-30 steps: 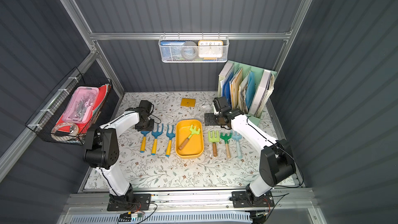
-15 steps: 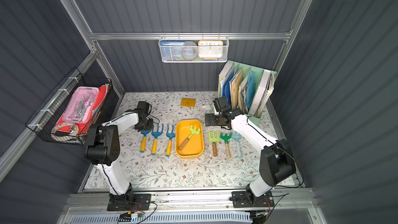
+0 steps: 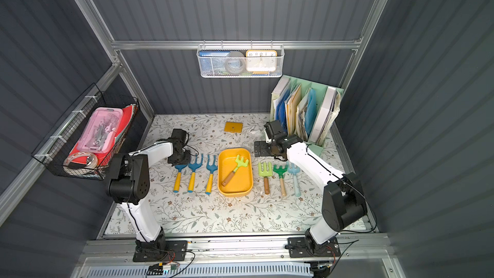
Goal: Take the hand rake out of the storage box
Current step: Place the rake at the center of the board, then pick up the rake from the storage box.
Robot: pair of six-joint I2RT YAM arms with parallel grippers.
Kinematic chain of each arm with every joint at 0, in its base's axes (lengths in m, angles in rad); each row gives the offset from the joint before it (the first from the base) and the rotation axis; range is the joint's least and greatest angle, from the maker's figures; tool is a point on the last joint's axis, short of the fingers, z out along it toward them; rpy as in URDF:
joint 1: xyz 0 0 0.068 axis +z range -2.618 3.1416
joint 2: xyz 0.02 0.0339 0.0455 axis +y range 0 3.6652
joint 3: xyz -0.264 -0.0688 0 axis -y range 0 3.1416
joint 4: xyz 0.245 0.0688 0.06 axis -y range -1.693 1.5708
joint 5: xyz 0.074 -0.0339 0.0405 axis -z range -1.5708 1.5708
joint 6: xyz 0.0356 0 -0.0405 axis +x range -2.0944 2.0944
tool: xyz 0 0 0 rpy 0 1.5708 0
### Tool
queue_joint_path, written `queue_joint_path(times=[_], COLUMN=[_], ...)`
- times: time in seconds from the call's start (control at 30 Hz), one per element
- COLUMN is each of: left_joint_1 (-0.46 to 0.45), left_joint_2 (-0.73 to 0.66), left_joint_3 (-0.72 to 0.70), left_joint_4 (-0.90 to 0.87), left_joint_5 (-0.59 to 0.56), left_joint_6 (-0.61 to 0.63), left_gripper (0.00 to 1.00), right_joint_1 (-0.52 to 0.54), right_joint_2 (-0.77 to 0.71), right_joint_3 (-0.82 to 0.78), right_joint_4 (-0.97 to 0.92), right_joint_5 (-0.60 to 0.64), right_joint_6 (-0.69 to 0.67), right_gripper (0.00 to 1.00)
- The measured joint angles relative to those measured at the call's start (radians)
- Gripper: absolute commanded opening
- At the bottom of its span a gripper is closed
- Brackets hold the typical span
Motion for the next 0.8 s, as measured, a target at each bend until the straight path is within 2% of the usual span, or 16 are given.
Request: queue_joint_path(times=[0.3,0.47,0.7,0.8], left_joint_1=[0.000,0.000,-0.008,-0.064], left_joint_2=[-0.002,-0.048,-0.277,-0.399], left_joint_3=[0.001,0.039,0.077,0.059], left_joint_4=[-0.005,-0.035,-0.033,-0.014], left_joint_5=[-0.037,-0.015,0.094,0.129], left_joint_6=[0.003,-0.002,-0.051,-0.087], left_gripper=[0.34,0.37,0.40,0.41], right_joint_1=[0.004,0.004,0.003,-0.004], right_joint_2=[0.000,0.000,0.000,-0.002], right_joint_3=[0.000,0.000,0.000,-0.003], right_joint_4=[0.000,-0.001,-0.003,-0.002], right_joint_5=[0.004,0.015,0.048,0.059], right_joint_6=[0.000,0.000,0.000,0.000], right_gripper=[0.99,0.99,0.99,0.99])
